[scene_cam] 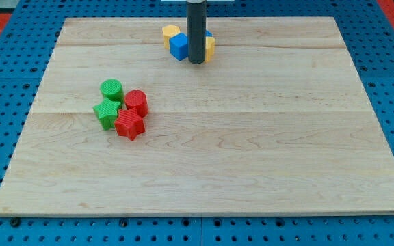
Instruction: Move the arm to the right of blue triangle
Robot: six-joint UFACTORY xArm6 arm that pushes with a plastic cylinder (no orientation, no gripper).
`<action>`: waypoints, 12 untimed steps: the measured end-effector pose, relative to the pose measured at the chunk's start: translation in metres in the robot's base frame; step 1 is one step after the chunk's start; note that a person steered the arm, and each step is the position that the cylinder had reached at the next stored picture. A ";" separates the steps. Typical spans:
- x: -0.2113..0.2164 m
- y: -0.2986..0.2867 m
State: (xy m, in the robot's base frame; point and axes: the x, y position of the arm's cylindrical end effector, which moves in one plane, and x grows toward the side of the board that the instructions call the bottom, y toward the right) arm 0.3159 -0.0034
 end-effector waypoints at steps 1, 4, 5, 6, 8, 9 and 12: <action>0.000 0.000; 0.025 0.000; 0.038 0.000; 0.037 -0.018; 0.000 0.050; -0.036 0.069; -0.108 -0.008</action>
State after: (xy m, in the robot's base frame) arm 0.2083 -0.0113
